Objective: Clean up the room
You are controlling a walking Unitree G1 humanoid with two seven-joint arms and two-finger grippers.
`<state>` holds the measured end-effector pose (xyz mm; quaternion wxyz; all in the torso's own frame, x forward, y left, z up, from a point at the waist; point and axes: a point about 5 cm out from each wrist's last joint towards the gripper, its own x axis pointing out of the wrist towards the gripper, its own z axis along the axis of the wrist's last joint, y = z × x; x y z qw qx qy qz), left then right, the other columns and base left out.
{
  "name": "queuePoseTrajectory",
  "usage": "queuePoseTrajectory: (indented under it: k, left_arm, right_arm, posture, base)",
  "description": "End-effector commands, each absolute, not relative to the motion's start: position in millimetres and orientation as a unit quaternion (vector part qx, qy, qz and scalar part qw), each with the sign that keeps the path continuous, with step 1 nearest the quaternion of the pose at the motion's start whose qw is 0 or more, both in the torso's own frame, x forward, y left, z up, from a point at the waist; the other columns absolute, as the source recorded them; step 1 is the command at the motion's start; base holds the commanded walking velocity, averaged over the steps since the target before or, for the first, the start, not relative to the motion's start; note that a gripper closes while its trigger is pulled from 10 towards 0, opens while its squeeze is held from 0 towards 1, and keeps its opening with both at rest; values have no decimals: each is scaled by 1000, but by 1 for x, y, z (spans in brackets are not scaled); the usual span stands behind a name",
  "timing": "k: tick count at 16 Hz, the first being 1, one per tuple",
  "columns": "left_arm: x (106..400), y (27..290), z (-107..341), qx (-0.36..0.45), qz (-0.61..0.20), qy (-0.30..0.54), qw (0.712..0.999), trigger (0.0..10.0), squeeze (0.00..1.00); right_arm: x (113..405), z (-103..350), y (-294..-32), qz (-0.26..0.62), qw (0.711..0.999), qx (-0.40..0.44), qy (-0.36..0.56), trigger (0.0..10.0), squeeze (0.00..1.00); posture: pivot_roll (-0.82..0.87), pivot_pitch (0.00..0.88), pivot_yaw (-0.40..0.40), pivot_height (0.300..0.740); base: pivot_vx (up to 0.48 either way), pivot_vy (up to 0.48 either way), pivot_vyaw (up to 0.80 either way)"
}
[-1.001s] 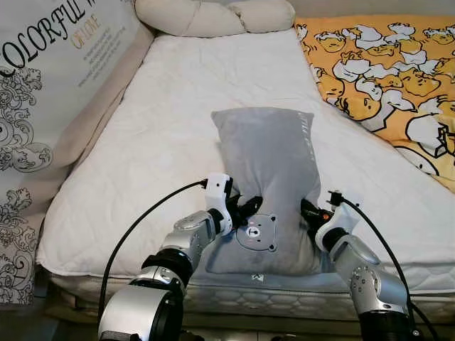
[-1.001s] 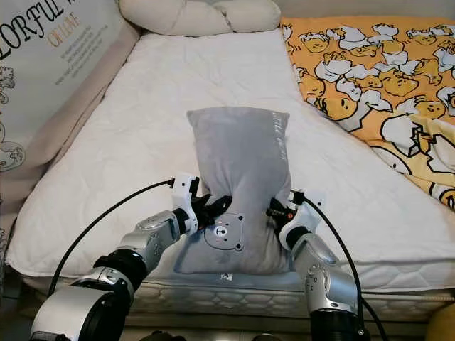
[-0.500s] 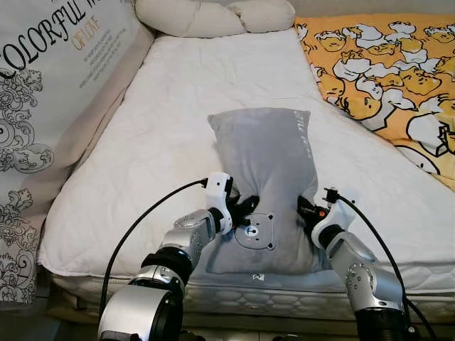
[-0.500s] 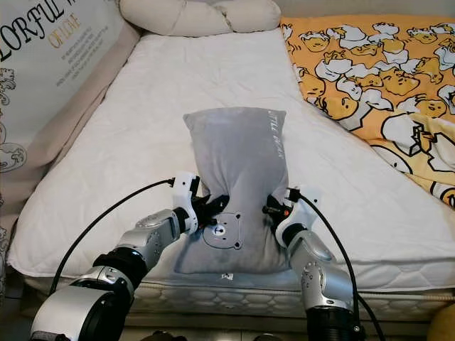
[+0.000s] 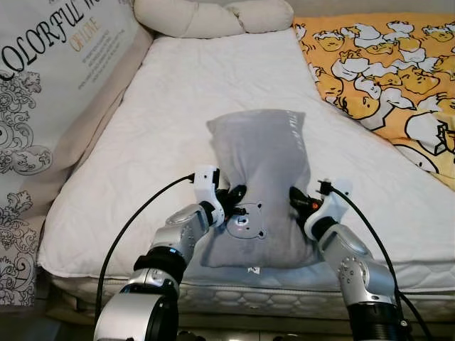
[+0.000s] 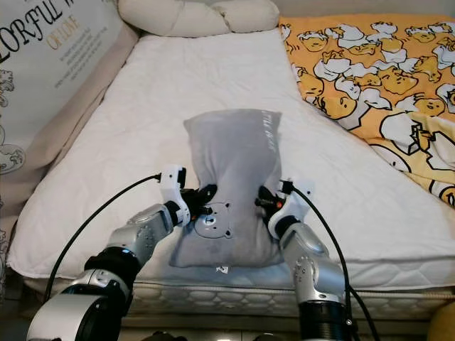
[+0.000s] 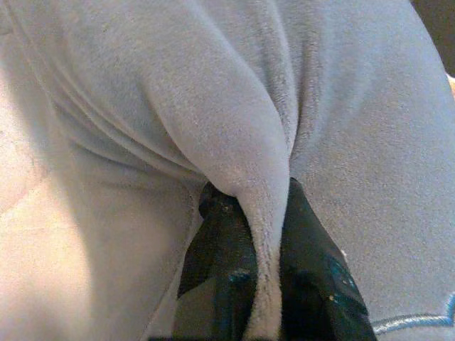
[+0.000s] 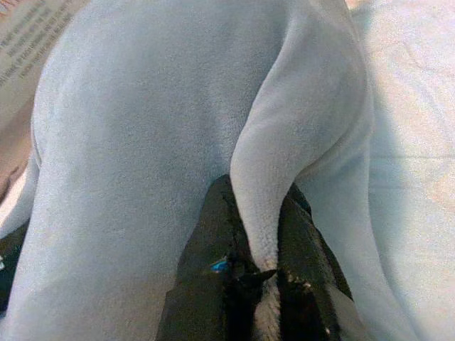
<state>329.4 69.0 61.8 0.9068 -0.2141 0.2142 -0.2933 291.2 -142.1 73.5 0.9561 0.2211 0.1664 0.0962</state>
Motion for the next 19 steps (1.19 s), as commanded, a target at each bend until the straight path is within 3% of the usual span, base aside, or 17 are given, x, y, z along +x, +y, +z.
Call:
queuePoseTrajectory:
  k: [1,4,7,10,13,14,15,19]
  left_arm:
    - [330,62,73,-215,-318,200,902,0,0]
    - [330,79,106,-86,-326,107,935,0,0]
    - [324,95,150,-89,-283,20,955,0,0]
    - [314,104,158,-50,-258,6,965,0,0]
    - [309,119,157,-4,-198,3,980,0,0]
    - [306,122,156,16,-188,6,982,3451,0]
    - [302,123,153,35,-176,2,984,10000,0]
    - [299,114,155,51,-207,1,977,10000,0]
  right_arm:
    - [298,90,-118,145,955,216,141,10000,0]
    - [308,119,-106,165,953,240,81,10000,0]
    - [308,139,-102,161,955,249,30,10000,0]
    - [306,142,-98,153,953,262,20,10000,0]
    - [300,147,-99,154,967,204,0,10000,0]
    - [298,148,-99,153,967,204,-2,10000,0]
    - [297,149,-99,155,969,192,-8,10000,0]
    - [291,152,-100,156,972,176,-9,10000,0]
  posture:
    - [-132,0,81,740]
    - [-111,0,74,740]
    - [-95,0,61,740]
    - [-96,0,85,740]
    - [-104,0,101,740]
    - [-107,0,106,740]
    - [-122,0,117,740]
    - [-120,0,101,740]
  base:
    - [0,0,0]
    - [0,0,0]
    - [0,0,0]
    - [0,0,0]
    - [0,0,0]
    - [0,0,0]
    - [0,0,0]
    - [0,0,0]
